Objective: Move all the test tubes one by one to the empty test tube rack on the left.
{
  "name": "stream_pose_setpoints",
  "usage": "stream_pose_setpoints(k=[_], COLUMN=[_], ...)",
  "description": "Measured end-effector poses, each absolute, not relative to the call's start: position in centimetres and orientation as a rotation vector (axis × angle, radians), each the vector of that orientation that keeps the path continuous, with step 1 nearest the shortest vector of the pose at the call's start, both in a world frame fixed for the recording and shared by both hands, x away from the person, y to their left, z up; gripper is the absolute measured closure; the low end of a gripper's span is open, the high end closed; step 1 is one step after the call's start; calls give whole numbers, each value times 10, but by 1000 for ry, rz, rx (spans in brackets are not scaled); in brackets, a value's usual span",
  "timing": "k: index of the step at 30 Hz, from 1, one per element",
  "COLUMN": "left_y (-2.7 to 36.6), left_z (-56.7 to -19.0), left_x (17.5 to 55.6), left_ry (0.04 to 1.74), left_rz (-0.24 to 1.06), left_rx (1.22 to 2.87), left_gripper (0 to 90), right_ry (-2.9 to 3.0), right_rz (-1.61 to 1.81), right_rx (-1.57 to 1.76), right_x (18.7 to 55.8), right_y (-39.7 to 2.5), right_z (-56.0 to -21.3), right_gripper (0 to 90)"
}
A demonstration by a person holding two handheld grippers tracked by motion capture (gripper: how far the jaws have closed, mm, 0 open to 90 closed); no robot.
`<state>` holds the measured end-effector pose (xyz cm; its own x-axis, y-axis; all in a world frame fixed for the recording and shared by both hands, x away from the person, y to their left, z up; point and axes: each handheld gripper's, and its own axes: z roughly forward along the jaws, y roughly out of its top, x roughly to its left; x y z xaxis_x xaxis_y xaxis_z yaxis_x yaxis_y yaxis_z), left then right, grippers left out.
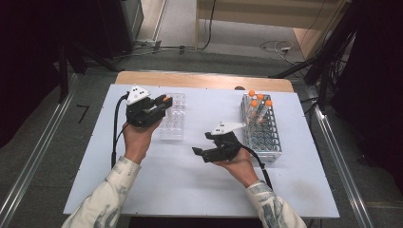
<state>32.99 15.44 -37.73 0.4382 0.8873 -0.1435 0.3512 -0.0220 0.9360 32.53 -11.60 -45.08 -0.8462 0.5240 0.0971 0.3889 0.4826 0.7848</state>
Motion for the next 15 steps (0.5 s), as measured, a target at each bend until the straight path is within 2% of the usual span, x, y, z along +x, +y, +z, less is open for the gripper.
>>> stream_pose_setpoints(k=[15], left_y=[165], left_z=[-369], left_x=[355], left_ry=[1148], left_rz=[664], left_rx=[1574], left_gripper=[706], right_ry=[2567], right_rz=[1310], right_rx=[814], right_x=[324], right_y=[-119], right_z=[-451], right_gripper=[232])
